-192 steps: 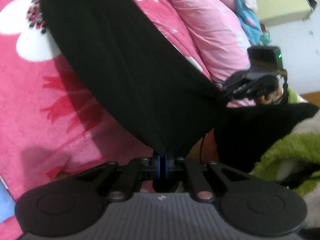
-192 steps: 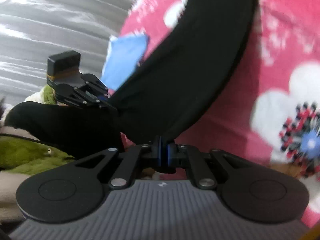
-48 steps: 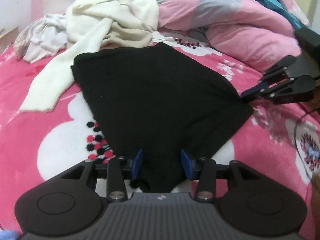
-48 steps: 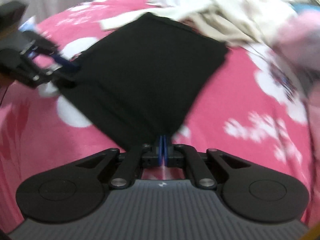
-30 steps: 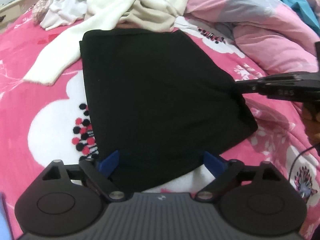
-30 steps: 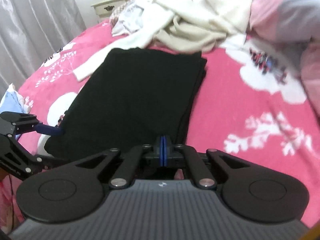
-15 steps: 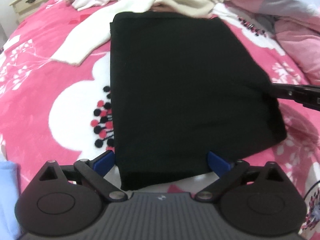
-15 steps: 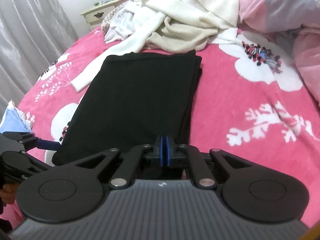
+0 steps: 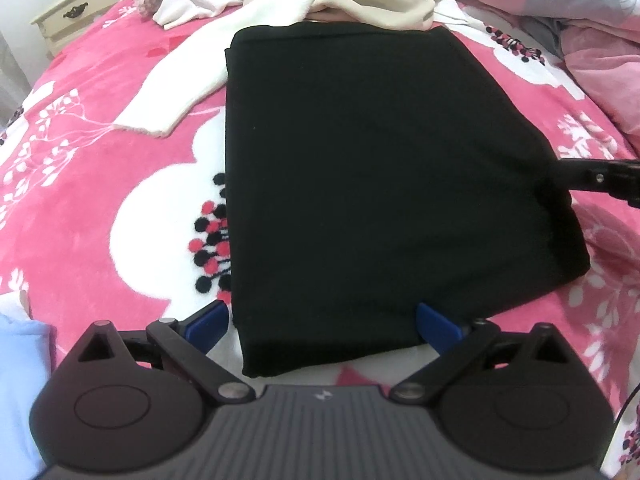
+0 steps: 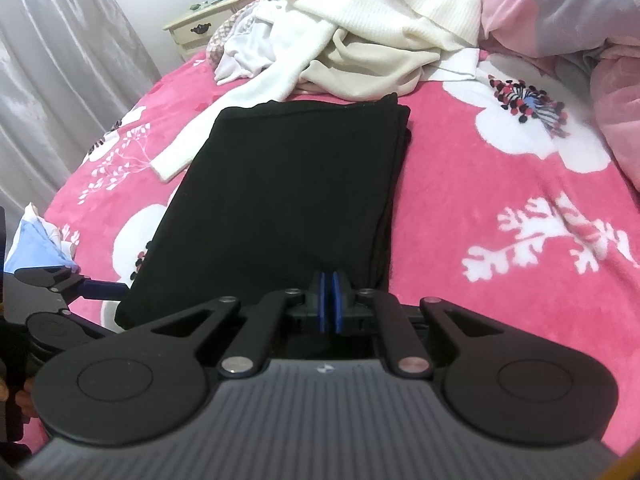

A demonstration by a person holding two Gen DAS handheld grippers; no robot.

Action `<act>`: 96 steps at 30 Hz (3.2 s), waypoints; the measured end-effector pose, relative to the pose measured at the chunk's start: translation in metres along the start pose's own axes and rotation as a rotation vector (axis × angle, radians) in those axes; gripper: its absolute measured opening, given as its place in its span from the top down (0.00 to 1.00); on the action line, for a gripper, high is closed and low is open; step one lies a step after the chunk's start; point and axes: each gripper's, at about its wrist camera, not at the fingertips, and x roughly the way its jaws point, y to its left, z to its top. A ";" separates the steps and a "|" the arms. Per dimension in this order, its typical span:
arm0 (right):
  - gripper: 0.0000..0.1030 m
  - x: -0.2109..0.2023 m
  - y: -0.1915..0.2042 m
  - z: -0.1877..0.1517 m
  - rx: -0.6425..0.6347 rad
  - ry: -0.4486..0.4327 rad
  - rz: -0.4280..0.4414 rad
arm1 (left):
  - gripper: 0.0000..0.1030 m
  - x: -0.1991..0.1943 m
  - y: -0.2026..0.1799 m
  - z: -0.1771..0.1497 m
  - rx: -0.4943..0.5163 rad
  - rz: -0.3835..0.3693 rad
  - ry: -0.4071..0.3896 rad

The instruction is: Fold clothes

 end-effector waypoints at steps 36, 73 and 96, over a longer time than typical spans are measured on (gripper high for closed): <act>0.95 0.002 0.000 -0.003 -0.025 0.001 -0.029 | 0.00 0.005 -0.011 -0.001 0.091 0.048 -0.054; 0.90 0.072 -0.049 0.089 -0.200 -0.093 0.009 | 0.20 0.041 0.045 0.043 0.138 -0.212 -0.358; 1.00 0.123 -0.069 0.112 -0.134 -0.152 -0.170 | 0.19 0.049 0.052 0.059 0.065 -0.180 -0.397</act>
